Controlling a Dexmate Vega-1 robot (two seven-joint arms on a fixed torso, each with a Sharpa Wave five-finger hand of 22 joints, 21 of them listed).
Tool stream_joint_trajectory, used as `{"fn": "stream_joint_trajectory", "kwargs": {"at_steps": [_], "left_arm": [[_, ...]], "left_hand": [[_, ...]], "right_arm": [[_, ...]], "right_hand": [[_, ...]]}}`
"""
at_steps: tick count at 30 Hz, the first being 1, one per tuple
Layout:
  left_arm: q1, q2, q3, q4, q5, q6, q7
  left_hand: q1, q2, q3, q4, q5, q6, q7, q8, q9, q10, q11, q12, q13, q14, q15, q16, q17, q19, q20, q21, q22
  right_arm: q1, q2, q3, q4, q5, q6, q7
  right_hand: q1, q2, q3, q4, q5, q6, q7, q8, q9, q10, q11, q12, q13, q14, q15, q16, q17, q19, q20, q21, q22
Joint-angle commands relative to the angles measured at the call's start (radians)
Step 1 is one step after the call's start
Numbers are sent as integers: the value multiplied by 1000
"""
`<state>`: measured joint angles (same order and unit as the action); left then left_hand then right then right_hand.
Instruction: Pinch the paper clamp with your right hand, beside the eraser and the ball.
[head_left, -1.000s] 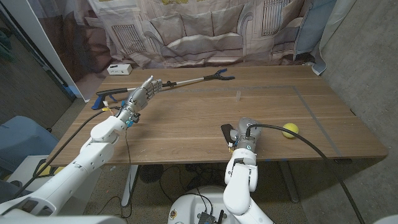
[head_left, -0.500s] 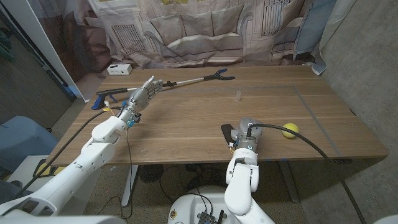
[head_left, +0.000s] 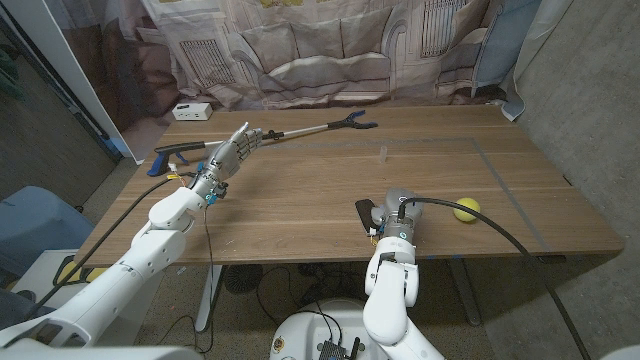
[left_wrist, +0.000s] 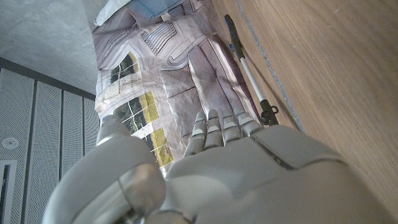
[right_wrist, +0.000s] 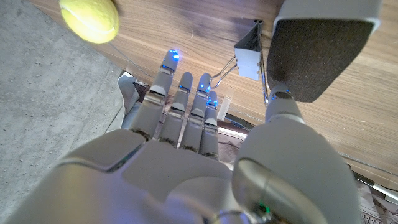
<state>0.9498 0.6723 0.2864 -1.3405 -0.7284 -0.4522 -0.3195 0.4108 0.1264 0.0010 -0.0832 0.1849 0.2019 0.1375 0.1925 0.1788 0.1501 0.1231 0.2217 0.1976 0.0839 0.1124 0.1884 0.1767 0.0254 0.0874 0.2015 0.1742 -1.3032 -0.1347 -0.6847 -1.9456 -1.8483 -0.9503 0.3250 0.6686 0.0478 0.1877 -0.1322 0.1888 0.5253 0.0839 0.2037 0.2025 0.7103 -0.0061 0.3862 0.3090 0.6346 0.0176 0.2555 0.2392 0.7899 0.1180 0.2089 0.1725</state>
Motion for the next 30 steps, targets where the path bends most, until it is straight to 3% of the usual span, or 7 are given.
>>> {"fn": "stream_joint_trajectory", "kwargs": {"at_steps": [1,12,30], "left_arm": [[2,-3,0,-5,1,4,8],[-3,-8,3,2,2,7,9],[-2,-11,2,-1,5,8,23]], "left_hand": [[7,8,5,-4,-2,9,7,-1,3,6,-3,-1,3,4,2,0,3,0,7,-5,5],[9,9,8,-6,-2,8,7,-2,3,6,-3,-2,3,4,2,0,3,-2,10,-6,5],[12,10,12,-9,-3,9,6,-2,3,6,-4,-2,4,3,2,0,3,-2,11,-5,5]], "right_arm": [[4,-11,3,-9,43,5,-21],[12,-40,-2,-23,113,-4,-72],[26,-82,-12,-79,200,-27,-116]], "right_hand": [[22,6,14,-10,6,21,-2,8,1,17,0,12,4,16,-8,4,1,13,-1,-1,2],[77,21,37,-32,8,42,-14,8,2,48,-9,32,4,40,-20,8,0,31,-9,1,2],[97,23,42,-30,6,77,-27,12,2,75,-20,47,-1,65,-28,17,4,49,-12,3,2]]}}
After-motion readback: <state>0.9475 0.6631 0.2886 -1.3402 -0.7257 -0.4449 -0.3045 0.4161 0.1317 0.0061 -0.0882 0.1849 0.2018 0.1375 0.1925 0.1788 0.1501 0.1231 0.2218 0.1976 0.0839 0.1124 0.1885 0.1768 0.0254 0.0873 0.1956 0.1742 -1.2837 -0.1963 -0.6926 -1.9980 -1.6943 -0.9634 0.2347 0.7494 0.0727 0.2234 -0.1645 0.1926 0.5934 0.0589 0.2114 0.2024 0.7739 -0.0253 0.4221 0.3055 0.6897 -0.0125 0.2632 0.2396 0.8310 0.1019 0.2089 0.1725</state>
